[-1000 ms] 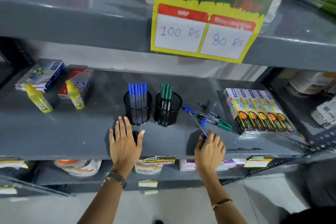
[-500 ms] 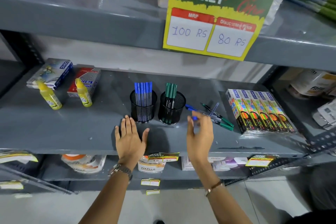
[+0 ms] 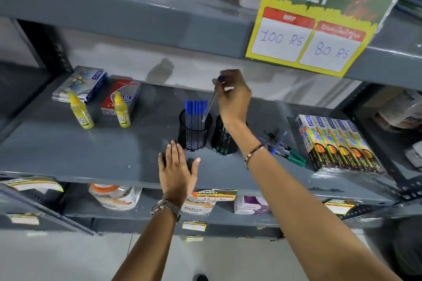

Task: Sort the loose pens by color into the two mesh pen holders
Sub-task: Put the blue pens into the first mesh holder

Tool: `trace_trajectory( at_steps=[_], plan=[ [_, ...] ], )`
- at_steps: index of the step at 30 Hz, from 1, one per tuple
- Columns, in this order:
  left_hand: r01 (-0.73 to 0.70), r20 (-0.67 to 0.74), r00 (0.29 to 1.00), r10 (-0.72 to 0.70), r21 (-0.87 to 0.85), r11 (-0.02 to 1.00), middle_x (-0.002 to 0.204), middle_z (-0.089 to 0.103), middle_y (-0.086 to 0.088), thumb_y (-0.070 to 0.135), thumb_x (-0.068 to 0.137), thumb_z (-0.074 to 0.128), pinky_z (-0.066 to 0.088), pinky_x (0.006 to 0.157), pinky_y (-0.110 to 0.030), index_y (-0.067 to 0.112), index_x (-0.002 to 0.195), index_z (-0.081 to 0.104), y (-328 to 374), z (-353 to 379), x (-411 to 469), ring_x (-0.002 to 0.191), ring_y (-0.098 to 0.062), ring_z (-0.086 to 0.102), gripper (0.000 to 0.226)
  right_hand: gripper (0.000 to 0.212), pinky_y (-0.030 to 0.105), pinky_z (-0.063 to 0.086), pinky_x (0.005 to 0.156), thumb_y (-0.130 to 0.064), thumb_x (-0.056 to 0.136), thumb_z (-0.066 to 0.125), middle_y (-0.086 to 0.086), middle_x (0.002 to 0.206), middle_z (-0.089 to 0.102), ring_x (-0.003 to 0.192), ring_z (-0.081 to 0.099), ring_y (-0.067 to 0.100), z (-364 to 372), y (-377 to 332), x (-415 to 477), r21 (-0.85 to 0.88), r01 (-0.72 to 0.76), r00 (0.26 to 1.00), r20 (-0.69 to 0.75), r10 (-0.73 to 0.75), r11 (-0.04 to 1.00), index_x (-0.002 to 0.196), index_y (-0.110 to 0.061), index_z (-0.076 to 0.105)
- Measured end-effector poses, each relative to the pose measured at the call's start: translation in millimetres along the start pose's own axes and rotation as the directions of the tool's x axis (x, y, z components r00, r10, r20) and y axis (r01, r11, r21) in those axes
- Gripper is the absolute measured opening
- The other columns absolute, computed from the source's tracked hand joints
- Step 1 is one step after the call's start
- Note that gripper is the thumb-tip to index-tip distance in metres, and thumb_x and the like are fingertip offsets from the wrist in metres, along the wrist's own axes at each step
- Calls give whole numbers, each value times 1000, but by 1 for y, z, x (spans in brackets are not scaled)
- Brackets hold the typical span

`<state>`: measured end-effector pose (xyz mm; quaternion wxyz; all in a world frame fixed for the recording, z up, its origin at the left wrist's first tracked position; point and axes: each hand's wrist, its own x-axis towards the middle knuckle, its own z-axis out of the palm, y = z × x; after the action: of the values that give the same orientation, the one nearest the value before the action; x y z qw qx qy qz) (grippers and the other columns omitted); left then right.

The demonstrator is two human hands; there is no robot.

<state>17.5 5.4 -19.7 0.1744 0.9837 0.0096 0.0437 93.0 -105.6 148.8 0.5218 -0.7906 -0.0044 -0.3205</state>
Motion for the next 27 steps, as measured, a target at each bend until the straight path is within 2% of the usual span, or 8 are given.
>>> trace_trajectory(
  at_steps=[3,6,8,12,15,18,21,27],
  plan=[
    [10,18,1000,-10,34,999,140,44,-23,56,90,23,28,107,-52,-6,134,41,-1,2,0,130,-35,40,78,12,39,57,70,-5,81,65,6,81,66,69,62,16,15,30,-14,-120,-126,978,151,143,985,90,-9,58],
    [10,37,999,-12,69,998,145,37,-20,57,90,14,19,110,-49,-3,138,35,-1,3,0,135,-33,33,80,18,46,56,75,-8,81,66,0,78,61,72,61,18,22,47,-24,-221,-201,944,218,249,954,96,-10,57],
    [4,49,999,-8,83,997,148,33,-19,57,89,10,15,111,-47,-2,140,32,-1,3,2,137,-32,28,81,18,46,55,75,-10,81,67,0,79,61,74,61,19,23,51,-26,-246,-223,939,208,276,943,95,-10,58],
    [-7,23,1000,5,80,997,141,43,-22,57,89,17,27,106,-51,-4,135,40,-2,5,4,130,-36,39,80,20,36,52,69,-20,80,69,3,87,69,82,64,21,22,51,-26,-336,-189,952,169,256,923,97,-14,58],
    [-16,17,1000,14,84,996,138,45,-24,58,87,21,30,103,-52,-5,133,41,-3,3,6,127,-38,41,81,30,43,52,77,-25,79,70,5,94,70,97,58,25,18,54,-29,-347,-168,963,144,229,923,104,-14,56],
    [-28,18,999,26,86,996,145,36,-21,58,89,28,21,108,-50,-2,139,32,-4,3,8,133,-34,31,78,34,43,50,76,-32,79,69,6,99,69,96,55,29,-5,64,-41,-385,-101,990,53,131,917,105,-14,57],
    [-31,-8,999,32,101,994,147,33,-21,60,90,26,19,110,-47,-3,140,29,-6,3,7,135,-34,28,80,27,41,48,68,-30,78,70,12,93,68,85,59,34,-47,86,-61,-494,-77,994,-110,26,866,98,-13,62],
    [-38,-20,999,41,107,993,146,35,-22,64,85,10,19,112,-46,-3,139,32,-4,4,7,134,-34,29,89,22,46,44,66,-21,81,66,26,93,62,87,56,44,-103,127,-79,-679,-331,941,-289,175,655,93,-4,60]
  ],
)
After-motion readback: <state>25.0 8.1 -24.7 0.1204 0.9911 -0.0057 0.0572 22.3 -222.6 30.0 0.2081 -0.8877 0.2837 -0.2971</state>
